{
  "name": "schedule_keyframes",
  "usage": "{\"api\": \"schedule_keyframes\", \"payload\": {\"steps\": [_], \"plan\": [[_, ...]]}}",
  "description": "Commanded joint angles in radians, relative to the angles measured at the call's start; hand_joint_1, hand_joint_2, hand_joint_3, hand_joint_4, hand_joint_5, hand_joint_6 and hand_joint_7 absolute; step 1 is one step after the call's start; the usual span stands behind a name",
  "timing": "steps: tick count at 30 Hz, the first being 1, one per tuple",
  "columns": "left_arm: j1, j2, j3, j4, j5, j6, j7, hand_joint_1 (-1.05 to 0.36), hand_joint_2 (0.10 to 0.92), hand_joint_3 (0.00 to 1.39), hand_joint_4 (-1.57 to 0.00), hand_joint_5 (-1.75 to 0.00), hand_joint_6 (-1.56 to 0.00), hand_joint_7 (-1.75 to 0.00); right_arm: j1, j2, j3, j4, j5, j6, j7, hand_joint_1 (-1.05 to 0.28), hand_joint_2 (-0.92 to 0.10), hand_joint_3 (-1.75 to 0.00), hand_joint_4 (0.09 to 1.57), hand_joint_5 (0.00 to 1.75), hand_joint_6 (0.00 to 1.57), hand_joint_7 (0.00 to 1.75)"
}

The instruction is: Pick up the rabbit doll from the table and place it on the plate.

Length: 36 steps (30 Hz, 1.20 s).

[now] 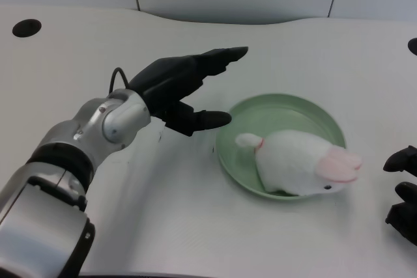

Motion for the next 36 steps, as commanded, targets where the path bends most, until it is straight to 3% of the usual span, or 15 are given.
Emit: {"api": "schedule_keyframes", "payload": {"steps": [1,5,7,10,12,15,16,18,22,26,29,32,33,34,36], "plan": [[0.017,0.018,0.022,-0.006,-0.020,-0.012,-0.026,-1.05,0.921,0.74,-0.26,-0.16,-0.15,-0.06,0.000,-0.018,-0.012,0.006,0.005,-0.002,-0.004,-0.41,-0.92,-0.08,1.32,1.75,0.90,1.75],[0.114,0.014,0.242,-0.003,-0.273,0.000,-0.271,-1.01,0.921,0.70,-0.35,-0.26,-0.19,-0.07,0.001,-0.023,-0.015,0.006,0.007,-0.005,-0.006,-0.41,-0.92,-0.07,1.37,1.75,0.93,1.75],[0.147,-0.003,0.351,-0.010,-0.405,0.042,-0.411,-0.99,0.921,0.71,-0.21,-0.62,-0.22,-0.06,0.001,-0.023,-0.014,0.005,0.006,-0.009,-0.006,-0.41,-0.92,-0.07,1.38,1.75,0.93,1.75],[0.168,-0.031,0.479,-0.027,-0.563,0.158,-0.592,-0.99,0.921,0.73,-0.12,-0.87,-0.24,-0.06,-0.002,-0.025,-0.010,0.006,0.001,-0.012,-0.012,-0.42,-0.92,-0.08,1.43,1.75,1.11,1.75],[0.185,-0.041,0.550,-0.038,-0.651,0.249,-0.690,-0.99,0.921,0.73,-0.11,-0.91,-0.24,-0.05,-0.006,-0.025,-0.011,0.010,0.003,-0.009,-0.012,-0.42,-0.92,-0.08,1.45,1.75,1.14,1.75],[0.210,-0.052,0.640,-0.056,-0.759,0.377,-0.808,-1.00,0.921,0.74,-0.10,-0.92,-0.28,-0.07,-0.011,-0.024,-0.014,0.016,0.006,-0.006,-0.011,-0.42,-0.92,-0.07,1.45,1.75,1.06,1.75],[0.227,-0.046,0.663,-0.067,-0.788,0.407,-0.839,-1.00,0.921,0.74,-0.10,-0.92,-0.28,-0.07,-0.009,-0.026,-0.011,0.015,0.001,-0.012,-0.015,-0.42,-0.92,-0.07,1.45,1.75,1.06,1.75],[0.250,-0.038,0.694,-0.085,-0.824,0.447,-0.878,-1.00,0.921,0.74,-0.11,-0.92,-0.28,-0.07,-0.007,-0.029,-0.007,0.014,-0.004,-0.021,-0.019,-0.43,-0.92,-0.08,1.49,1.75,1.18,1.75],[0.275,-0.015,0.760,-0.121,-0.890,0.498,-0.899,-0.98,0.921,0.73,-0.14,-0.87,-0.32,-0.07,-0.007,-0.034,-0.005,0.018,-0.007,-0.021,-0.019,-0.43,-0.92,-0.08,1.51,1.75,1.22,1.75],[0.295,-0.002,0.776,-0.140,-0.905,0.520,-0.906,-0.98,0.921,0.74,-0.15,-0.84,-0.32,-0.06,-0.006,-0.034,-0.007,0.019,-0.005,-0.029,-0.018,-0.43,-0.92,-0.08,1.48,1.75,1.15,1.75],[0.322,0.013,0.783,-0.147,-0.916,0.544,-0.920,-0.96,0.921,0.74,-0.17,-0.85,-0.33,-0.06,-0.009,-0.034,-0.010,0.023,-0.002,-0.028,-0.018,-0.43,-0.92,-0.08,1.38,1.75,0.93,1.75],[0.331,0.018,0.785,-0.152,-0.918,0.562,-0.931,-0.95,0.921,0.73,-0.19,-0.87,-0.37,-0.08,-0.012,-0.035,-0.009,0.028,-0.003,-0.028,-0.011,-0.45,-0.92,-0.08,1.44,1.75,1.05,1.75],[0.350,0.024,0.785,-0.159,-0.918,0.568,-0.945,-0.95,0.921,0.73,-0.19,-0.87,-0.38,-0.08,-0.010,-0.036,-0.005,0.025,-0.008,-0.040,-0.018,-0.45,-0.92,-0.08,1.44,1.75,1.06,1.75],[0.366,0.030,0.785,-0.166,-0.918,0.574,-0.956,-0.92,0.921,0.68,-0.32,-0.96,-0.54,-0.17,-0.008,-0.036,-0.003,0.023,-0.013,-0.051,-0.023,-0.45,-0.92,-0.10,1.45,1.75,1.12,1.75],[0.395,0.039,0.779,-0.181,-0.914,0.576,-0.993,-0.89,0.921,0.61,-0.38,-1.10,-0.65,-0.25,-0.008,-0.036,-0.001,0.022,-0.014,-0.051,-0.025,-0.44,-0.92,-0.10,1.46,1.75,1.19,1.75]]}}
